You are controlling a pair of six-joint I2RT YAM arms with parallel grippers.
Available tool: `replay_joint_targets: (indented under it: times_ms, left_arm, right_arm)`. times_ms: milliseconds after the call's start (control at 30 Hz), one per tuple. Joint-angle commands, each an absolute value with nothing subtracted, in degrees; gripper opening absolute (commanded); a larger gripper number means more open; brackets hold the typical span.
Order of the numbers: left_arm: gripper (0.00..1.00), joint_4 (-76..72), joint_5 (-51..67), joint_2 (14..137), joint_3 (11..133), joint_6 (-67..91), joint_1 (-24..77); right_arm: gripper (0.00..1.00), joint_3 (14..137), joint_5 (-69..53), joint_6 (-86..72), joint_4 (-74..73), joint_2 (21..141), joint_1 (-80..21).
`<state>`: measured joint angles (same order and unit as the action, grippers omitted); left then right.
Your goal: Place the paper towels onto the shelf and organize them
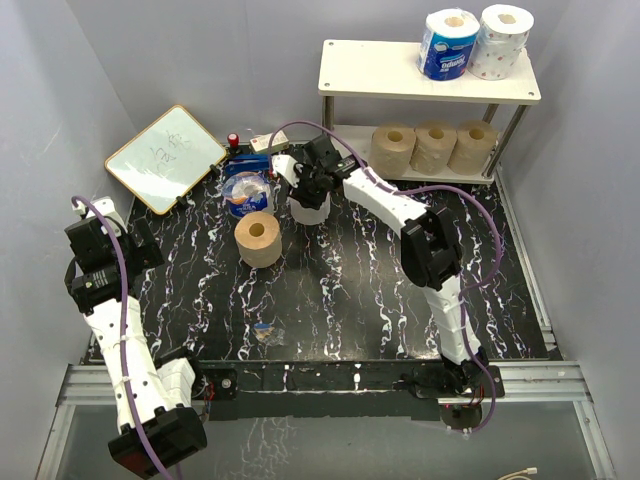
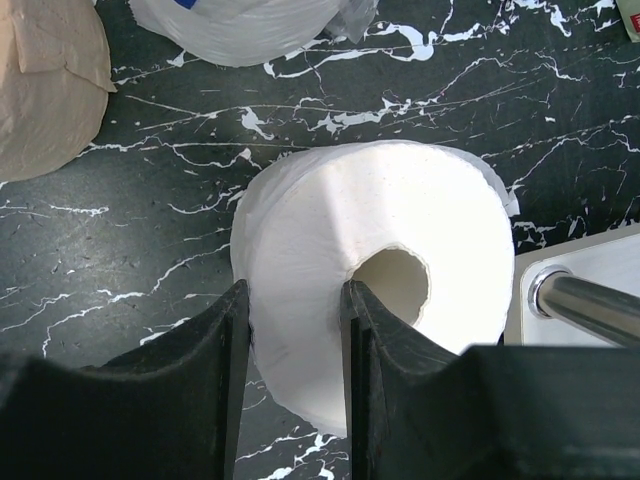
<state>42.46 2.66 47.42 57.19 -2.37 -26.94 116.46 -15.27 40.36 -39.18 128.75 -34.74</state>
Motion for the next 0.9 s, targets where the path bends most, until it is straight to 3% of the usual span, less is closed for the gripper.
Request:
replay_joint_targets:
  times_ms: [0, 233, 467, 867]
  left_arm:
    - [0.98, 42.4, 3.5, 46.9, 57.0, -2.6, -27.4]
    - [0.98, 42.5, 3.7, 46.9, 57.1, -2.7, -27.4]
    - [0.98, 42.5, 4.0, 47.1, 57.0, -2.8, -27.4]
    - [0.98, 42.5, 4.0, 46.6, 57.0, -2.7, -27.4]
  right_arm:
    - [0.00, 119.6, -14.6, 39.6, -45.1, 125.2, -34.9]
    - [0.00, 139.4, -6.6, 39.9, -53.5, 119.9, -35.0]
    - [0.00, 136.6, -0.1, 42.9, -48.3, 110.2, -34.8]
    - [0.00, 144.1, 6.1, 45.5, -41.3, 106.9, -33.1]
